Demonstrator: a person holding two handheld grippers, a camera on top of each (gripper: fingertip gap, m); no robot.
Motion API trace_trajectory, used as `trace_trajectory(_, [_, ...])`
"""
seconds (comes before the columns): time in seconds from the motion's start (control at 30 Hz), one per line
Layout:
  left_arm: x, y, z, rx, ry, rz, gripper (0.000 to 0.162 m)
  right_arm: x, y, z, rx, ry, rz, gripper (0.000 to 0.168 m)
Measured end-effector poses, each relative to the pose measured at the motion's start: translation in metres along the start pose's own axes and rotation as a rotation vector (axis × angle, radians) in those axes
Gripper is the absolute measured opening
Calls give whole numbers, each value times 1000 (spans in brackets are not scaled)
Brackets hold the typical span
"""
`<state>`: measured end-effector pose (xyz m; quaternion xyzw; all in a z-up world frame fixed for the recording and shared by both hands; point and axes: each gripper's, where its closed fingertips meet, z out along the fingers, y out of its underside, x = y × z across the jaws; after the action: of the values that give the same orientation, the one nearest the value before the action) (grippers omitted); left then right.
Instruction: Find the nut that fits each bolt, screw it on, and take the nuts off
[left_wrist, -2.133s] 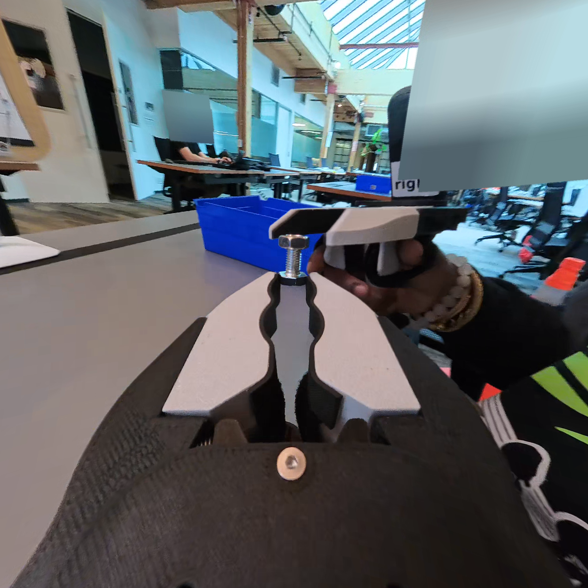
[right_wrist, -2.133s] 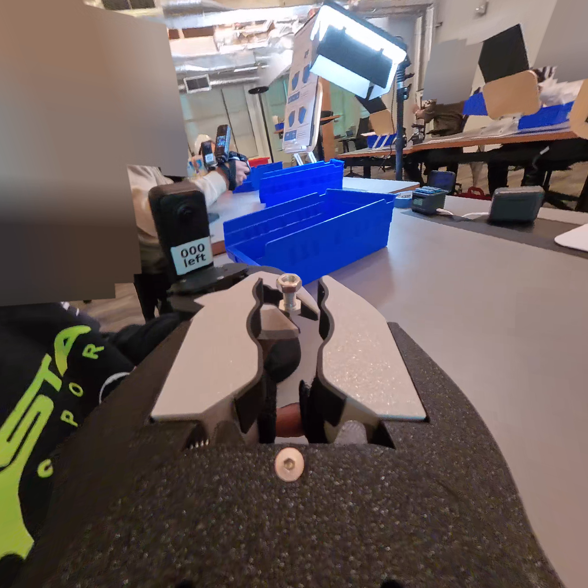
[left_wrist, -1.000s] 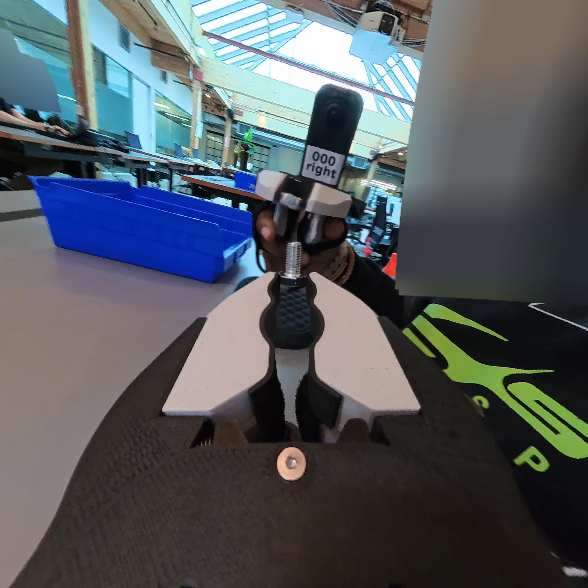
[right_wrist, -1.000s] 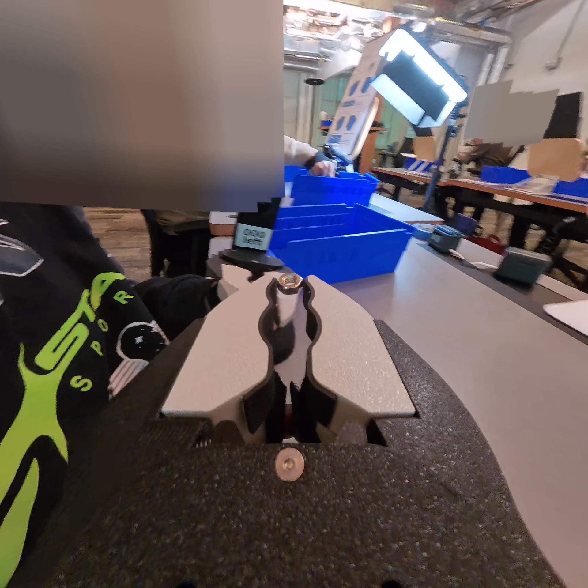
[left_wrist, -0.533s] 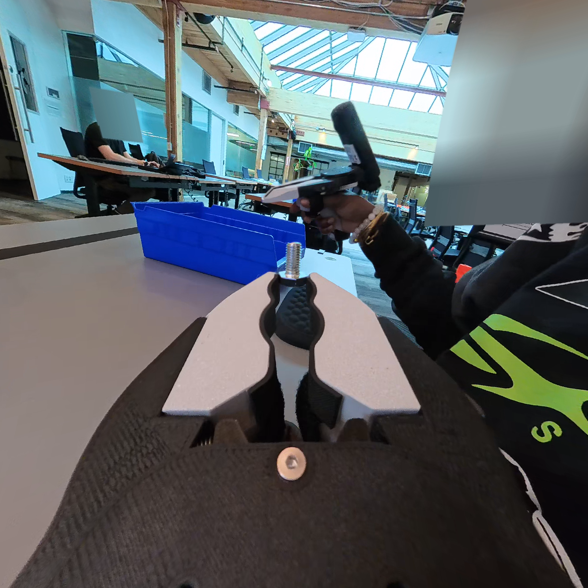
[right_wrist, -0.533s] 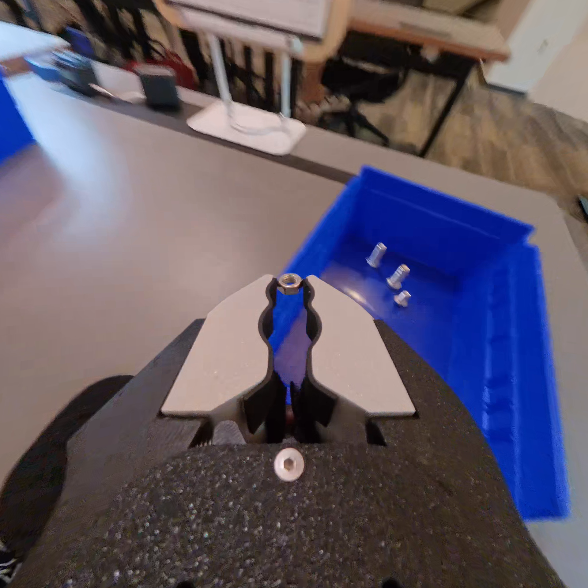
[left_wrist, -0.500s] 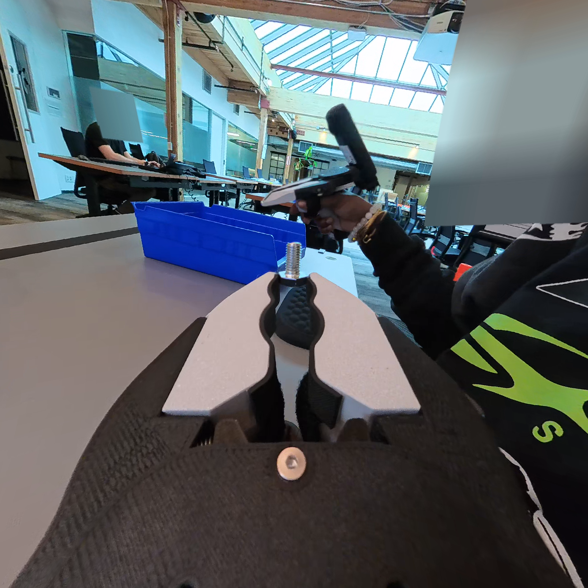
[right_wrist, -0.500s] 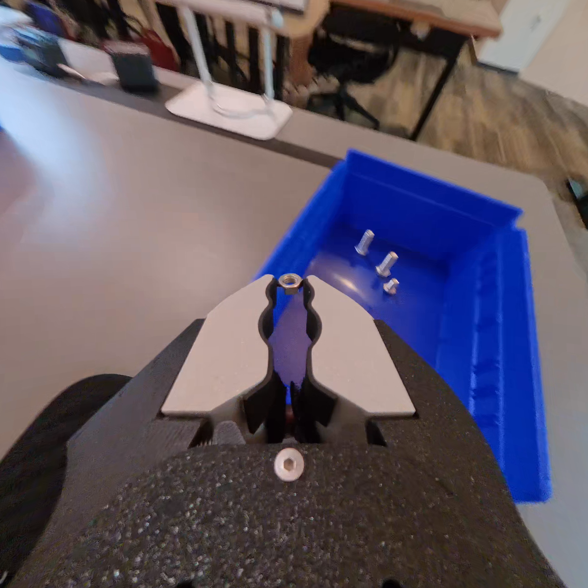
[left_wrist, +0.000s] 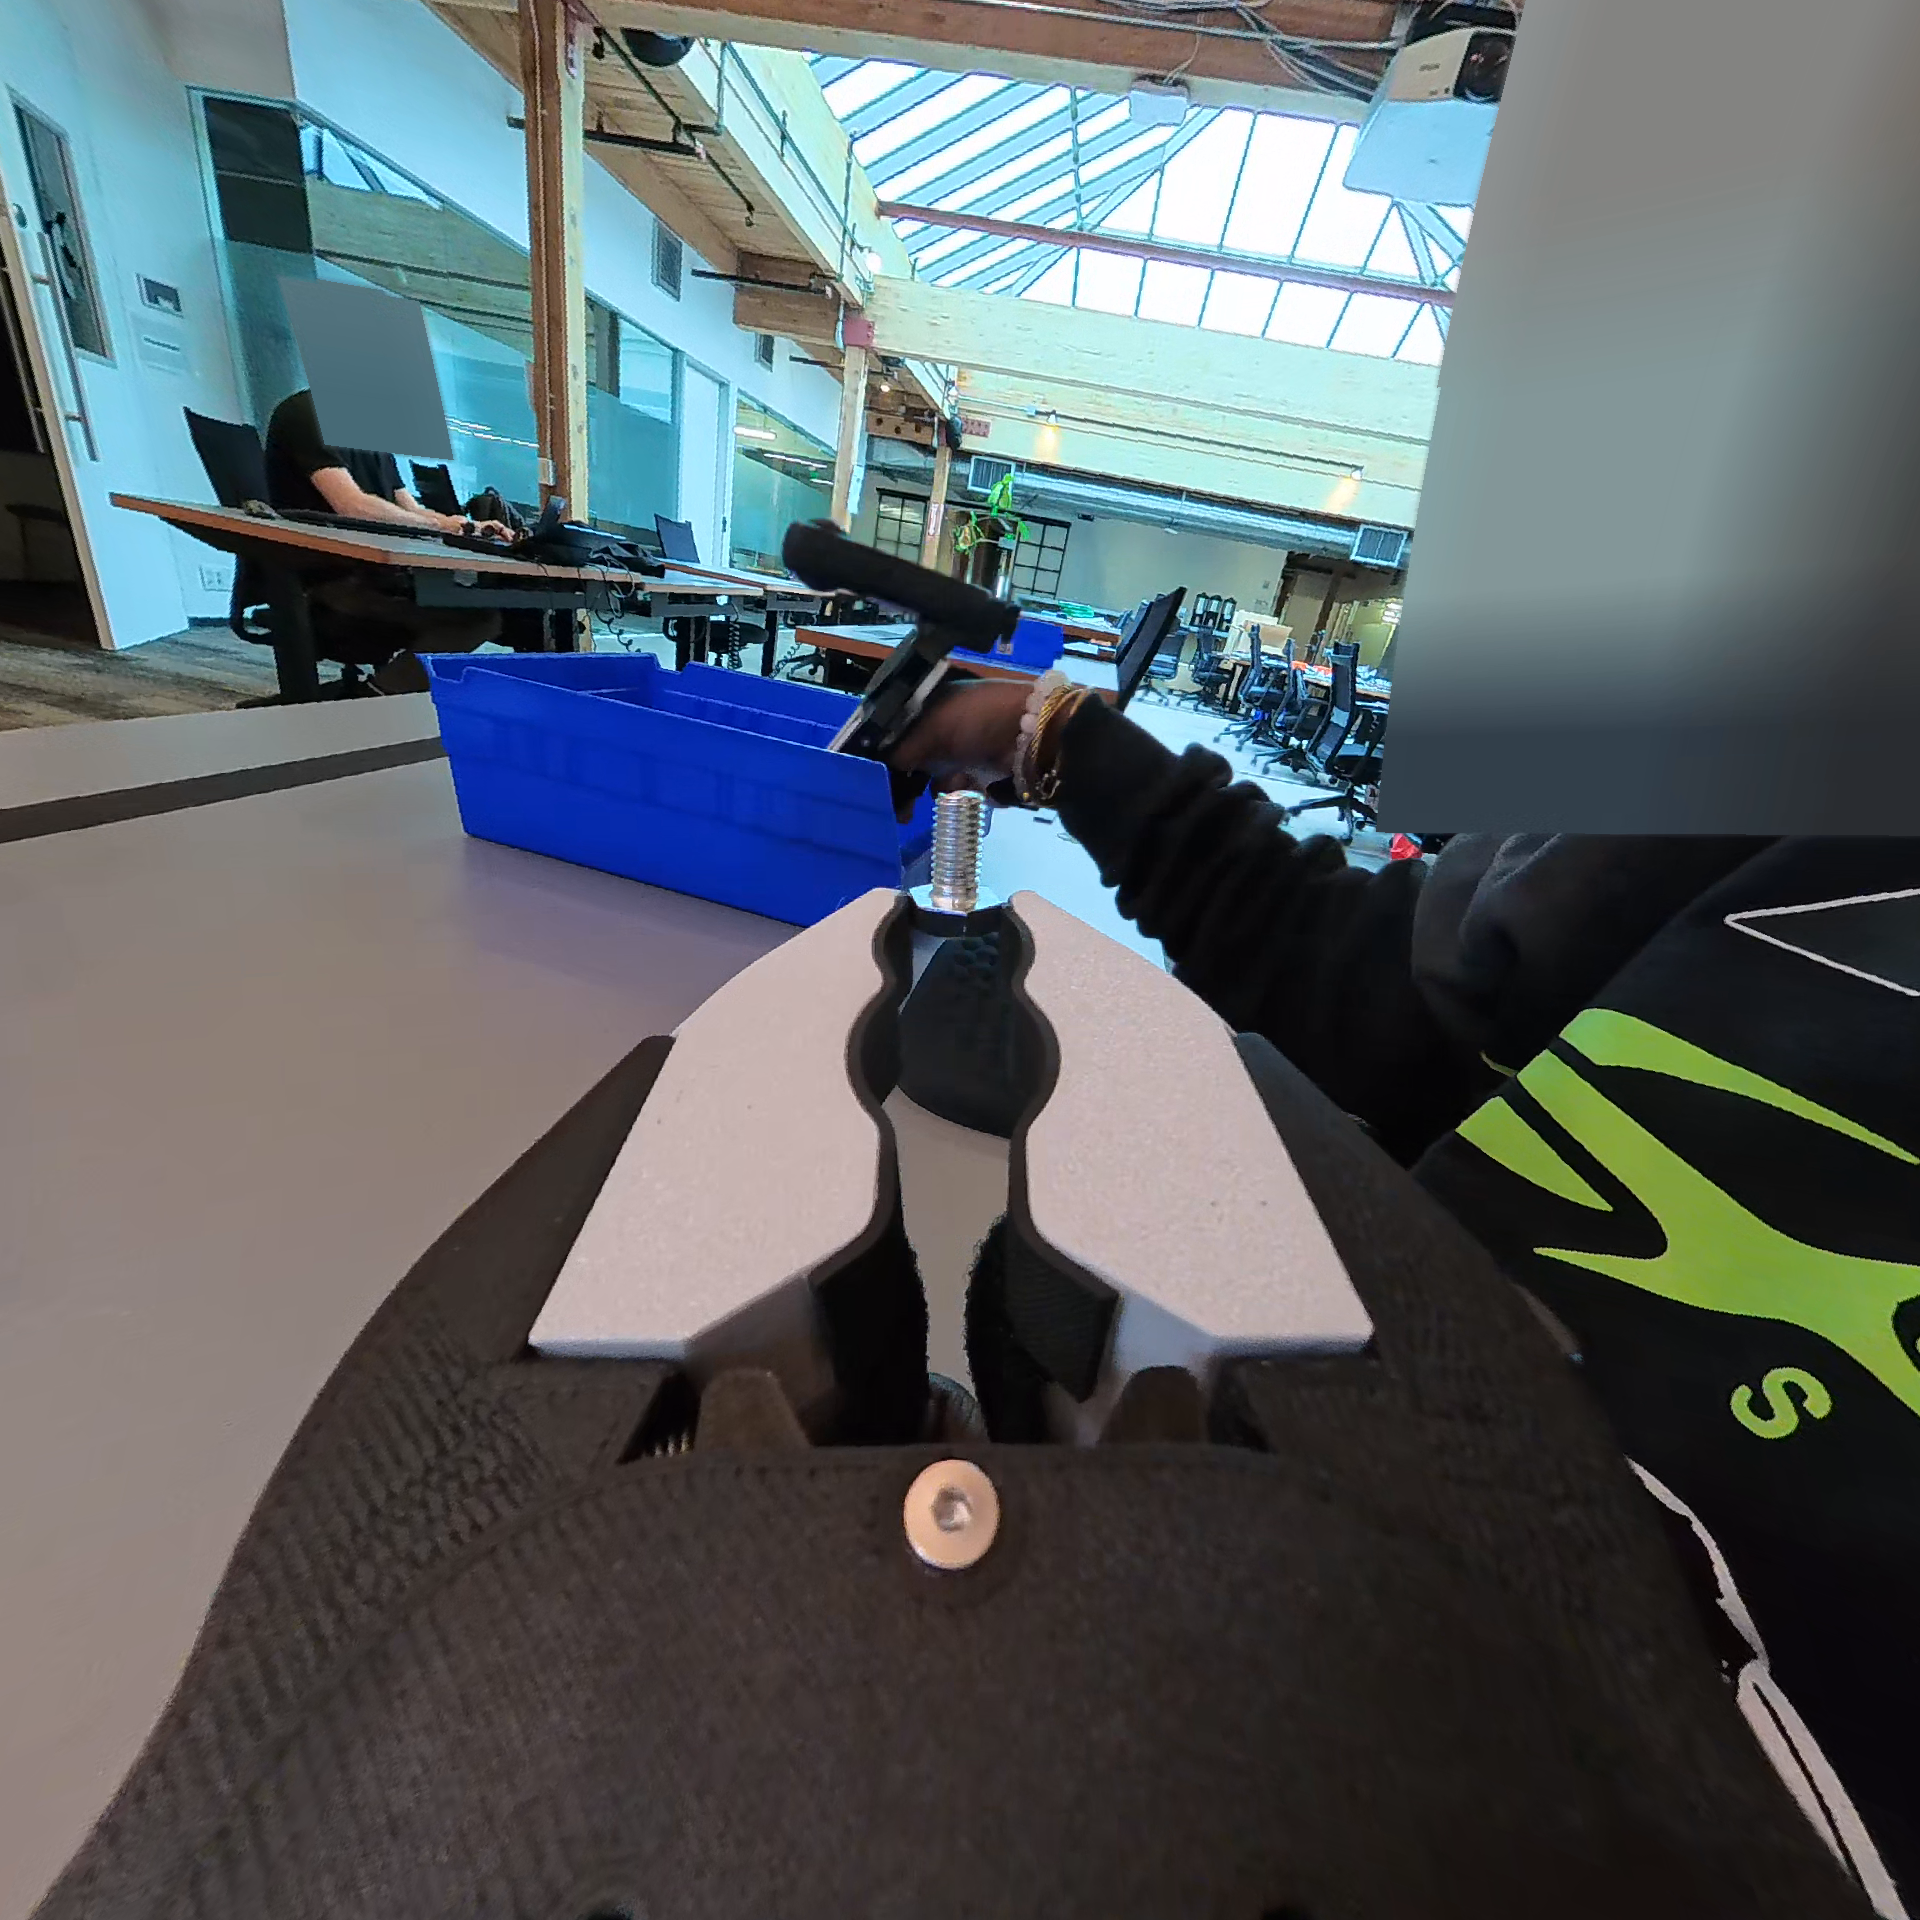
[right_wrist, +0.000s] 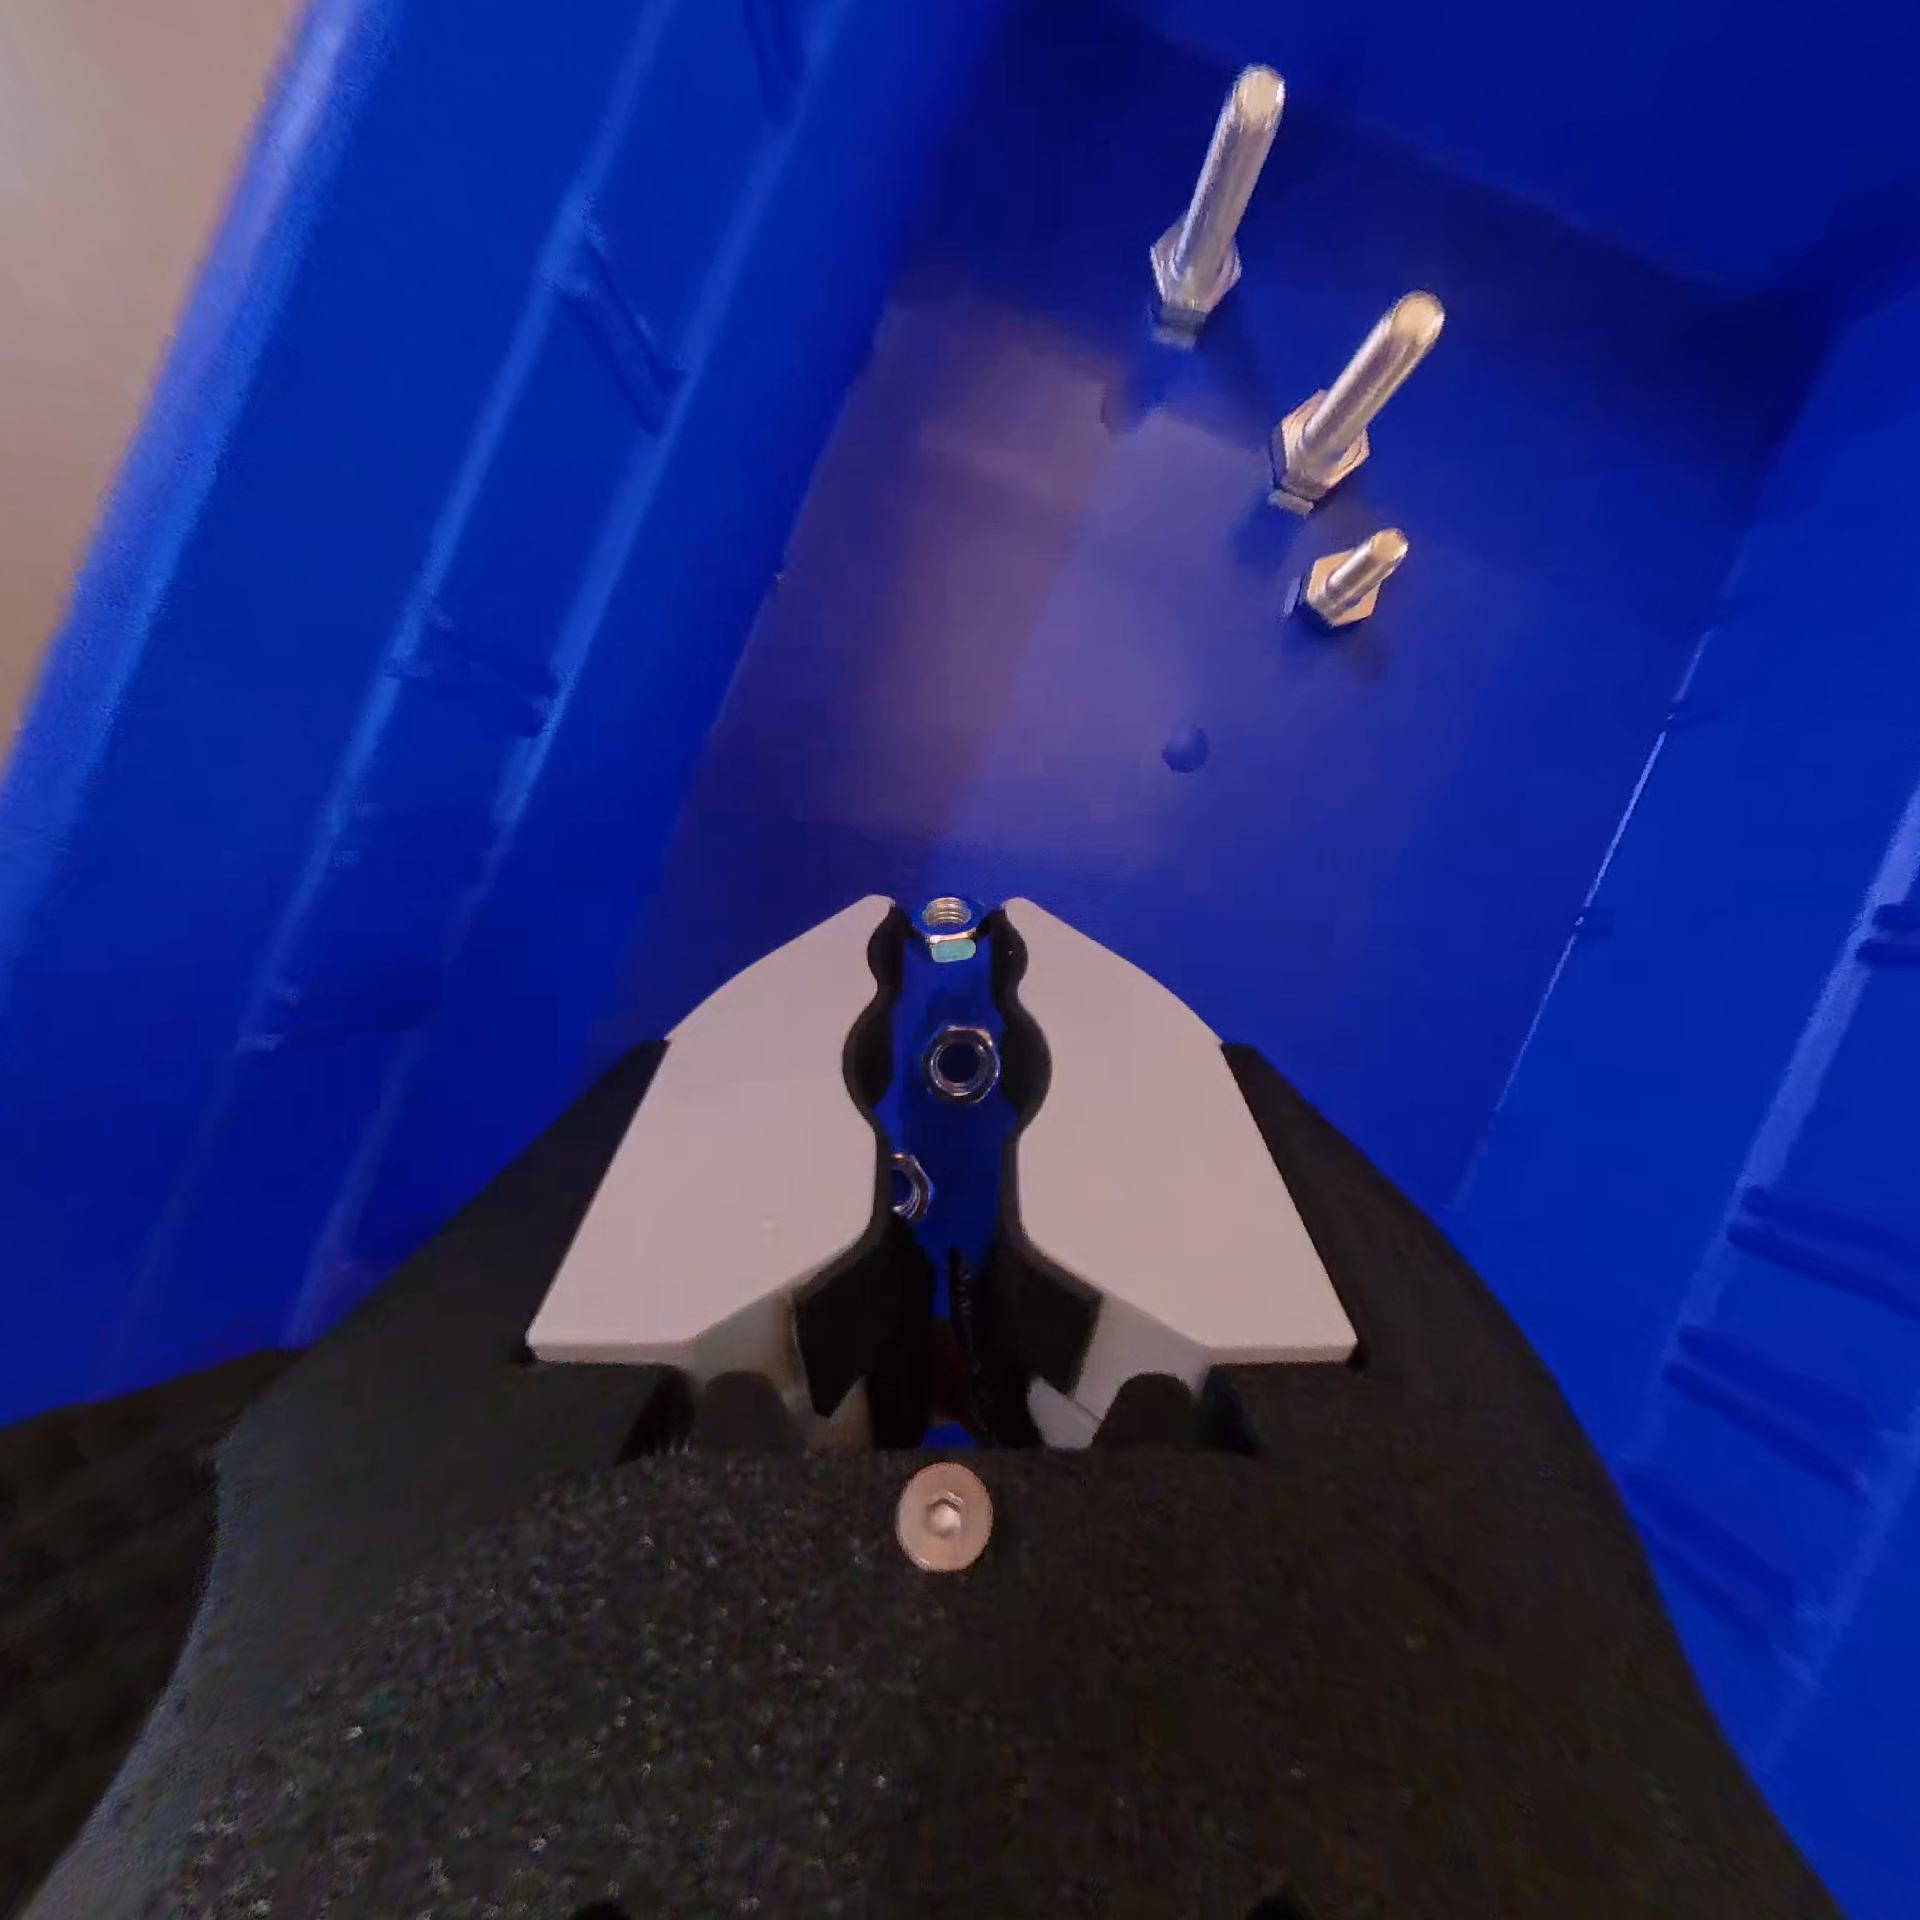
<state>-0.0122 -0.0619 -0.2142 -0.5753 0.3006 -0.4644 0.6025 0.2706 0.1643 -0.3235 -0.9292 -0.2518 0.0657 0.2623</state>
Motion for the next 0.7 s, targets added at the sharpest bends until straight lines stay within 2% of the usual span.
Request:
trace_trajectory(0.37, [1, 2, 1, -14, 2, 14, 16, 5, 11, 12, -84, -2, 13, 17])
trace_trajectory(0.7, [1, 3, 2, -26, 1, 23, 16, 5, 4, -1, -8, 11, 21, 21])
